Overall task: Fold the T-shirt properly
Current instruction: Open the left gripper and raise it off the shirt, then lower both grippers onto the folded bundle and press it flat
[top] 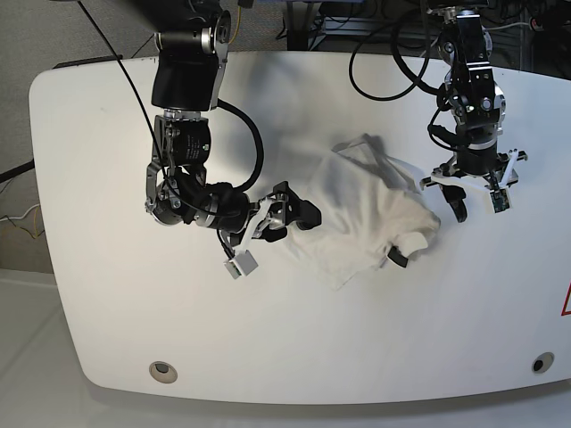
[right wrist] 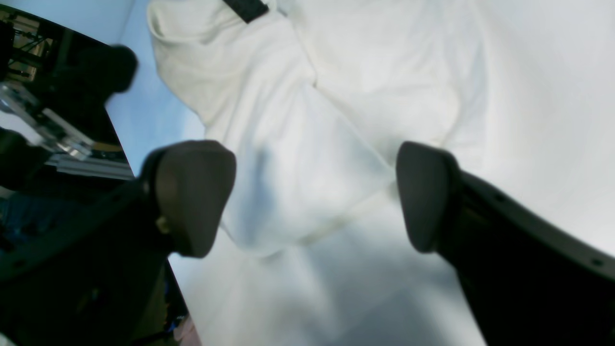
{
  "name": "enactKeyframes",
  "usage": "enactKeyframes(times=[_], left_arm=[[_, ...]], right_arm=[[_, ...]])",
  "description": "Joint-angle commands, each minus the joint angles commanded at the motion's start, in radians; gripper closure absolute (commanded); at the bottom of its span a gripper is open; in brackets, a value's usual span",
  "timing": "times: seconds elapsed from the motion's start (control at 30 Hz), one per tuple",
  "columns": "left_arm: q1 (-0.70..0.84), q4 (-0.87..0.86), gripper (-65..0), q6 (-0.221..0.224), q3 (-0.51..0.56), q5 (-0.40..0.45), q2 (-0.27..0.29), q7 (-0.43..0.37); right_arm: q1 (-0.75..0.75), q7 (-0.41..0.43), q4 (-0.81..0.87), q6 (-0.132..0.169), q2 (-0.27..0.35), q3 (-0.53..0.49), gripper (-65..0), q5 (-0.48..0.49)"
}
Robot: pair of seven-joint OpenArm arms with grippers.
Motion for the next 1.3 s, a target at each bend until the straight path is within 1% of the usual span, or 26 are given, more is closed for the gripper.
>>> enactKeyframes(times=[0.07, 0.17, 0.2, 0.27, 0.3, 0.33, 0.4, 0.43, 0.47, 0.53, 0.57, 0.63, 0.7, 0.73, 0.77, 0.8, 0.83, 0.9, 0.93, 1.03, 1.3], left_arm=[[-0.002, 0.002, -31.5, -0.009, 0.012, 0.000, 0.000, 0.000], [-0.002, 0.002, -31.4, -0.014, 0.049, -0.002, 0.000, 0.000], [-0.002, 0.002, -31.4, -0.014, 0.069, -0.002, 0.000, 0.000], [-0.002, 0.002, -31.4, -0.014, 0.097, -0.002, 0.000, 0.000], [-0.002, 0.002, -31.4, -0.014, 0.114, -0.002, 0.000, 0.000], [-0.002, 0.002, -31.4, -0.012, 0.124, -0.002, 0.002, 0.000], [-0.003, 0.002, -31.4, -0.012, 0.157, -0.002, 0.005, 0.000], [-0.003, 0.002, -31.3, -0.012, 0.172, -0.002, 0.006, 0.000], [-0.003, 0.002, -31.3, -0.012, 0.195, 0.000, 0.006, 0.000], [-0.003, 0.002, -30.7, -0.006, 0.233, 0.000, 0.006, 0.000], [-0.003, 0.002, -29.6, 0.002, 0.249, 0.000, 0.006, 0.000], [-0.003, 0.002, -24.1, 0.023, 0.278, 0.000, 0.006, 0.000], [-0.002, -0.002, -14.4, 0.043, 0.301, 0.000, 0.006, 0.000], [-0.002, -0.003, -5.8, 0.054, 0.315, 0.000, 0.008, 0.000], [-0.002, -0.005, -1.4, 0.060, 0.322, 0.000, 0.008, 0.000], [0.000, -0.005, 0.0, 0.068, 0.331, 0.000, 0.008, 0.000], [0.002, -0.006, 0.0, 0.075, 0.339, 0.000, 0.008, 0.000], [0.005, -0.008, -3.9, 0.080, 0.354, 0.000, 0.008, 0.000], [0.005, -0.008, -4.3, 0.080, 0.356, 0.000, 0.008, 0.000], [0.006, -0.011, -2.3, 0.080, 0.365, -0.002, 0.008, 0.000], [0.006, -0.035, -2.2, 0.080, 0.362, -0.003, 0.008, -0.003]], right_arm=[[0.000, 0.000, 0.015, 0.002, 0.000, -0.002, -52.9, 0.000], [0.000, 0.000, 0.043, 0.002, 0.002, -0.015, -48.1, 0.000], [0.000, 0.000, 0.060, -0.002, 0.011, -0.038, -43.5, 0.000], [0.003, 0.000, 0.074, -0.005, 0.018, -0.069, -36.4, 0.000], [0.006, 0.000, 0.078, -0.005, 0.018, -0.084, -31.6, 0.000], [0.012, 0.000, 0.081, -0.005, 0.018, -0.092, -28.5, 0.000], [0.029, 0.000, 0.078, -0.005, 0.018, -0.107, -17.4, -0.003], [0.031, 0.000, 0.077, -0.005, 0.018, -0.110, -13.7, -0.008], [0.035, 0.000, 0.077, -0.005, 0.018, -0.114, -8.6, -0.020], [0.038, 0.000, 0.077, -0.005, 0.017, -0.117, -0.9, -0.057], [0.041, 0.000, 0.077, -0.005, 0.015, -0.117, 0.0, -0.074], [0.057, 0.000, 0.075, 0.002, 0.014, -0.117, 0.0, -0.110], [0.064, 0.000, 0.075, 0.002, 0.014, -0.117, -1.8, -0.144], [0.066, 0.002, 0.075, 0.003, 0.012, -0.117, -2.1, -0.167], [0.069, 0.006, 0.075, 0.005, 0.012, -0.117, -2.3, -0.183], [0.072, 0.012, 0.075, 0.005, 0.011, -0.118, -2.3, -0.193], [0.077, 0.021, 0.075, 0.005, 0.011, -0.118, -2.4, -0.204], [0.080, 0.037, 0.074, 0.006, 0.011, -0.124, -2.5, -0.224], [0.081, 0.040, 0.074, 0.006, 0.011, -0.130, -2.5, -0.227], [0.104, 0.069, 0.037, 0.006, 0.018, -0.167, -2.5, -0.232], [0.158, 0.143, -0.095, 0.006, 0.020, -0.233, -2.4, -0.232]])
